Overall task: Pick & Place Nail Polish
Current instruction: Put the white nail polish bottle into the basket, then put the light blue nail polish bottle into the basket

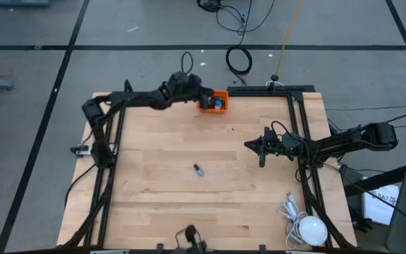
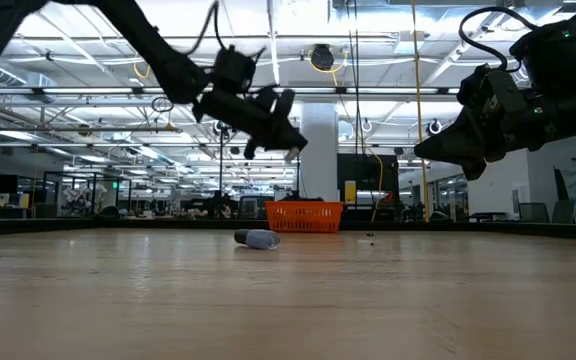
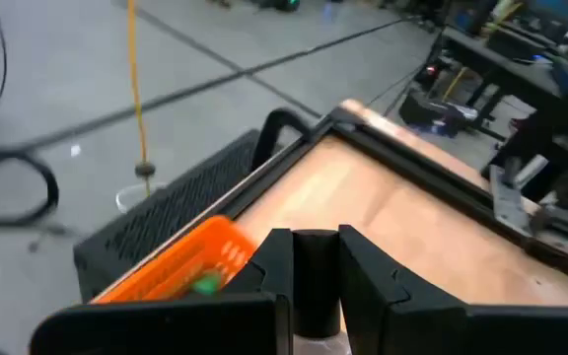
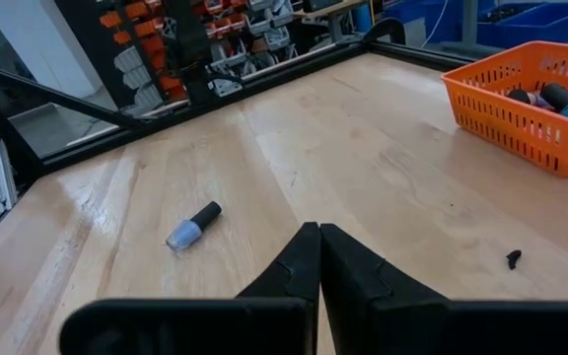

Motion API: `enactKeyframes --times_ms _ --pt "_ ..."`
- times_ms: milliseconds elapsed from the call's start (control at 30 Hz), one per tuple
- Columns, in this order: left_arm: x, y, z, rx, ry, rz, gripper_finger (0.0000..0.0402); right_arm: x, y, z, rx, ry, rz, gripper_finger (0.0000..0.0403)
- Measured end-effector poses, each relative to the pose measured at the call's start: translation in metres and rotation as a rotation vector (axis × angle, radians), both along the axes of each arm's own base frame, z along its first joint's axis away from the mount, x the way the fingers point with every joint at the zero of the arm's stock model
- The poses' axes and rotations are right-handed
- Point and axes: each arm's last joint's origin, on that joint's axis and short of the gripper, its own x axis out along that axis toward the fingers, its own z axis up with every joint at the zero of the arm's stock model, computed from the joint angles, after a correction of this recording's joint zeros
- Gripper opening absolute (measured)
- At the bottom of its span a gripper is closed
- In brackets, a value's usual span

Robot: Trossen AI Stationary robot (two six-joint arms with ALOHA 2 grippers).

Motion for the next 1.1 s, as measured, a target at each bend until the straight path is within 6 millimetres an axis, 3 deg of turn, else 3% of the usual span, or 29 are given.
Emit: enactKeyframes --times_ms 200,433,533,867,967,1100 --pt "0.006 0.03 -0.022 -0.083 0.005 0.016 0.0035 0.0 0.0 0.0 -0.002 0.002 0.0 0.0" --pt "0.009 0.033 -0.04 -0.099 0.064 0.069 0.0039 0.0 0.0 0.0 -0.007 0.003 0.001 0.0" --pt "0.009 0.034 -0.042 -0.062 0.101 0.105 0.0074 0.0 0.0 0.0 -0.009 0.004 0.002 0.0" --pt "0.011 0.031 -0.042 -0.012 0.128 0.172 0.0183 0.0 0.0 -0.001 -0.009 0.011 0.002 0.0" --pt "0.011 0.029 -0.037 -0.027 0.107 0.096 0.0199 0.0 0.0 -0.001 -0.009 0.011 0.002 0.0" --pt "0.01 0.019 -0.014 -0.048 0.026 -0.108 0.0205 0.0 0.0 -0.001 -0.01 0.011 0.002 0.0"
